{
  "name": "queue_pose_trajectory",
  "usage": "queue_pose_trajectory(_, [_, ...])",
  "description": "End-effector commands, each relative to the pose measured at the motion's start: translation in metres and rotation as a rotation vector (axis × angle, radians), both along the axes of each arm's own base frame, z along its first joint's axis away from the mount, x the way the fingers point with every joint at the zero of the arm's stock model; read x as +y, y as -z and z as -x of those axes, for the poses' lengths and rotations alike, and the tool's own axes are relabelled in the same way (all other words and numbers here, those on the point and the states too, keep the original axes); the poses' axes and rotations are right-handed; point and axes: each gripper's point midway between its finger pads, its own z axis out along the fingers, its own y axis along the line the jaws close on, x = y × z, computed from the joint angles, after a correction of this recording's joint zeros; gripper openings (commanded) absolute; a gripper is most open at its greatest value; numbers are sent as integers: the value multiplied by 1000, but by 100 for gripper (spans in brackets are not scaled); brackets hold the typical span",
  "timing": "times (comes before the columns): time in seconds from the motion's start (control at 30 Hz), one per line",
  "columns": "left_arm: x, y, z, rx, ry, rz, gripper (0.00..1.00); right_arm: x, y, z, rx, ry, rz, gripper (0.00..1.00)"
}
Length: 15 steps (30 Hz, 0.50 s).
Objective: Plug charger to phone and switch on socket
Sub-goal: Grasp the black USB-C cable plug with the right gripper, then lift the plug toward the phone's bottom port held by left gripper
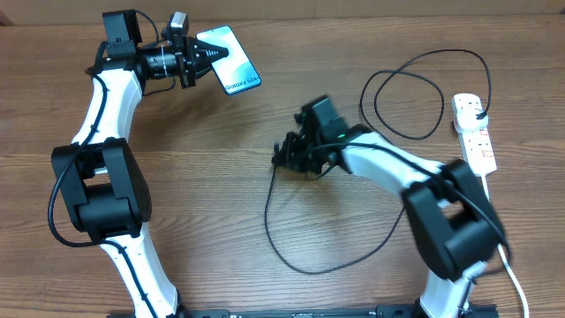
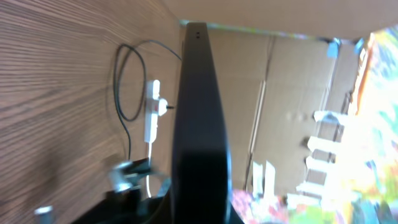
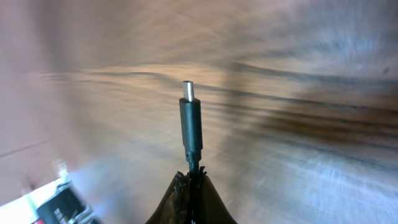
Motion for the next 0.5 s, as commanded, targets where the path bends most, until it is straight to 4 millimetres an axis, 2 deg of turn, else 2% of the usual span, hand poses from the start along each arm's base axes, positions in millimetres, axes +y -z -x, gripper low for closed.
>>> queue_pose_trajectory(0.0, [-6,-24,18,-123,119,91,4,10,-76,10,-151,-165,-198,4])
queue_pose_trajectory(0.07, [-10,-27,21,-148,140,101,4,10,-95,16,-177,-215,-257,4])
queue_pose_trajectory(0.17, [-17,-27,23,-161,154,100,4,9,-112,24,-189,-257,-313,4])
queue_pose_trajectory(0.33, [-32,-26,27,-206,188,96,4,10,-129,32,-208,-293,-362,4])
queue_pose_trajectory(0.47, [-48,-26,32,-222,221,96,4,5,-140,30,-223,-300,-401,4])
